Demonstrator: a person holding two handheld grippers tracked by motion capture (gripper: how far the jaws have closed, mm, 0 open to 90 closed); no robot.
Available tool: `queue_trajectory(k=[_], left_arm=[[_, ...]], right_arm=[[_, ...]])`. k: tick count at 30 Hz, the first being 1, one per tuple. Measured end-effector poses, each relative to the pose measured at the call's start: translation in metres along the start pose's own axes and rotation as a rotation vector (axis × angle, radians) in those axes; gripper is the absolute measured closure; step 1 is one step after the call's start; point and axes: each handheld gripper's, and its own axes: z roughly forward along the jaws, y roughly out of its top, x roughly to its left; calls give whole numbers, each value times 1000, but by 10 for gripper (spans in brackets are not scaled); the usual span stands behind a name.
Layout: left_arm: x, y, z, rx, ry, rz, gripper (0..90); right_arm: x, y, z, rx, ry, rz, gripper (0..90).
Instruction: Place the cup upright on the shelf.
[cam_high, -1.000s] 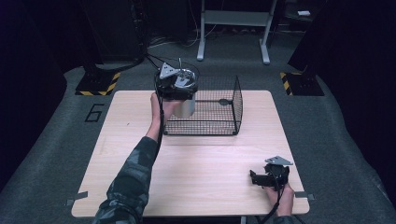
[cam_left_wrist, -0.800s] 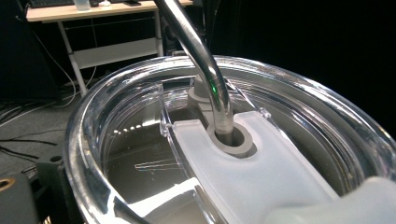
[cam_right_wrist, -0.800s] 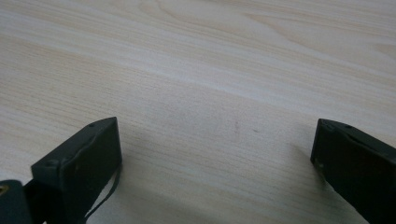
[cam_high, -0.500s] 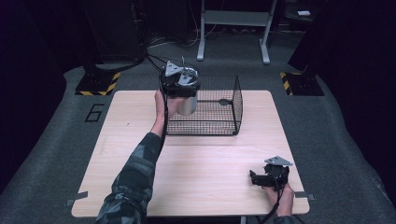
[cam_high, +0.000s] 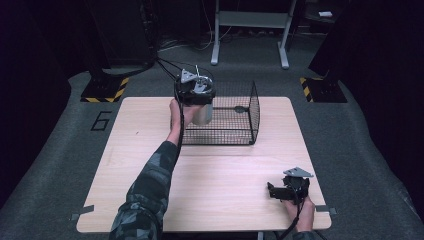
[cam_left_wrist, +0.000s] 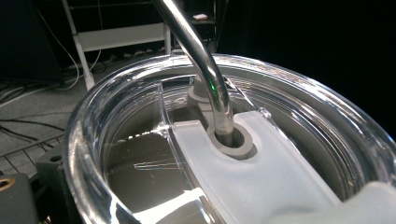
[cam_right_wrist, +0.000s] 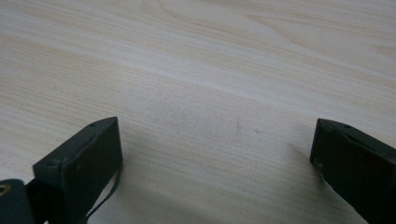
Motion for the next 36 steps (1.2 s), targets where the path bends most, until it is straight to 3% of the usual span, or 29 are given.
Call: queue_trajectory(k=[11, 16, 36], left_arm=[[3, -12, 17, 52, -2, -20, 24], [5, -14, 20, 89, -2, -7, 25], [3, -33, 35, 160, -1, -37, 25]], right_arm=[[0, 0, 0, 3, 7, -2, 20], [0, 0, 0, 1, 1, 2, 20], [1, 0, 0, 0, 0, 2, 20]])
